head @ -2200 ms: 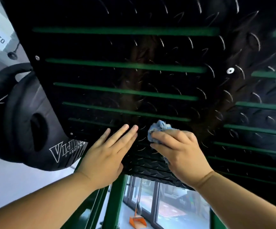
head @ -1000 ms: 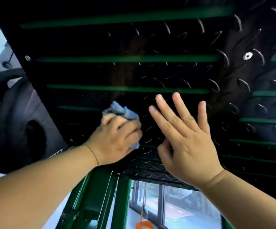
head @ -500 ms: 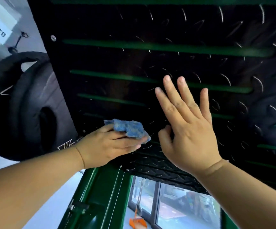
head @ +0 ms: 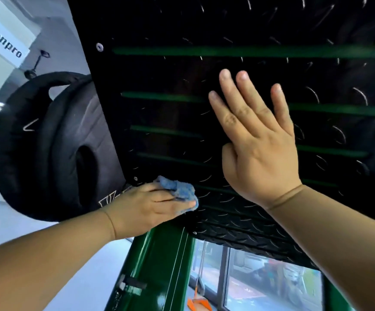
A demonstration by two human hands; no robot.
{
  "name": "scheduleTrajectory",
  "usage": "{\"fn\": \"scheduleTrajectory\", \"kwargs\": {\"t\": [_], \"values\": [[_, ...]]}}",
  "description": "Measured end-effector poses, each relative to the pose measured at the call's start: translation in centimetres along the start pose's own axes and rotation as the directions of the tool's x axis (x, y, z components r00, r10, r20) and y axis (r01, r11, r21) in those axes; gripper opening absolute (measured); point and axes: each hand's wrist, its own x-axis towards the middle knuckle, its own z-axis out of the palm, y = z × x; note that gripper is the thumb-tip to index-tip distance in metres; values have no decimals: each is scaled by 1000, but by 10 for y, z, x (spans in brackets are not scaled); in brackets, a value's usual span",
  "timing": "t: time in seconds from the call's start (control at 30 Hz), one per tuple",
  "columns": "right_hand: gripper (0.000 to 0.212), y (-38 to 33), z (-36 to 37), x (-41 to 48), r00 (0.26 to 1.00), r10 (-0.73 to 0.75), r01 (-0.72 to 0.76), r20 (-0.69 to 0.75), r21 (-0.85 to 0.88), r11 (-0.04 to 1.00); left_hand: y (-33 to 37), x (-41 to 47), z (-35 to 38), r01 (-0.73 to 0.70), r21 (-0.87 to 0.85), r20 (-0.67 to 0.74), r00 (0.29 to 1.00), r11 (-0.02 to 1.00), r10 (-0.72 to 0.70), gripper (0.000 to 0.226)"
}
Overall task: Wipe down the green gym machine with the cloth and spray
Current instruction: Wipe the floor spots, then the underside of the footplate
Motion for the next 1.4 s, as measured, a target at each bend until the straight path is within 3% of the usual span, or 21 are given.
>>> {"fn": "scheduleTrajectory", "kwargs": {"t": [0.1, 0.2, 0.27, 0.33, 0.47, 0.57, 0.63, 0.7, 0.77, 0.87, 0.97, 1.03, 1.07, 1.1, 1.17, 1.23, 1.3, 1.33, 1.37, 1.4], "values": [[66, -4, 0, -2, 999, 29, -30, 23, 38, 999, -14, 6, -22, 55, -23, -135, 989, 998, -57, 44], [67, -14, 5, -7, 997, 58, -62, 47, 101, 993, -42, 31, -55, 295, -75, -393, 869, 953, -300, 37], [65, -23, 10, -9, 996, 79, -84, 47, 112, 990, -46, 39, -53, 337, -93, -451, 825, 937, -341, 33], [65, -29, 15, -8, 993, 111, -115, 44, 106, 988, -31, 27, -28, 303, -69, -385, 871, 950, -306, 34], [69, -37, 22, -11, 992, 106, -113, 73, 102, 988, -8, -17, 4, 159, -36, -93, 982, 987, -161, 43], [70, -41, 28, -14, 991, 117, -122, 59, 74, 990, -22, -25, -14, 157, -48, -96, 982, 986, -161, 42], [70, -44, 32, -15, 989, 146, -148, 30, 76, 986, -42, -16, -37, 296, -110, -238, 919, 949, -314, 43], [69, -48, 35, -15, 985, 175, -175, 7, 79, 981, -63, -2, -58, 474, -162, -390, 775, 865, -498, 45], [69, -52, 38, -15, 980, 200, -199, 0, 89, 976, -72, 9, -64, 582, -189, -456, 661, 791, -595, 47], [70, -55, 39, -15, 978, 209, -210, 20, 94, 973, -44, 4, -36, 653, -203, -379, 635, 730, -673, 69], [72, -56, 38, -16, 978, 207, -210, 41, 94, 973, 3, -27, 2, 753, -259, -89, 604, 604, -792, 99], [74, -55, 38, -17, 976, 209, -213, 57, 88, 973, 28, -42, 13, 800, -194, 78, 590, 568, -804, 103], [75, -55, 38, -17, 975, 215, -219, 61, 87, 972, 34, -43, 16, 822, -213, 105, 556, 528, -825, 94], [76, -55, 38, -18, 975, 215, -220, 62, 88, 971, 35, -36, 13, 849, -322, 56, 459, 419, -887, 80], [77, -55, 39, -18, 976, 210, -215, 61, 91, 972, 19, -13, -2, 830, -554, -18, 69, 67, -997, 64], [77, -55, 38, -18, 977, 206, -210, 57, 88, 974, 3, 11, -7, 718, -621, 211, -234, -315, -949, 60], [78, -57, 37, -18, 975, 211, -217, 65, 102, 971, -5, 24, -9, 644, -603, 321, -346, -472, -882, 53], [78, -59, 36, -18, 973, 215, -224, 78, 120, 967, -8, 27, -8, 620, -596, 359, -364, -511, -859, 49], [77, -59, 35, -18, 972, 213, -225, 95, 142, 964, -7, 32, -10, 614, -546, 445, -364, -570, -818, 43], [75, -58, 33, -20, 973, 198, -217, 121, 168, 962, -4, 37, -15, 753, -350, 588, -286, -557, -757, 38]]}}
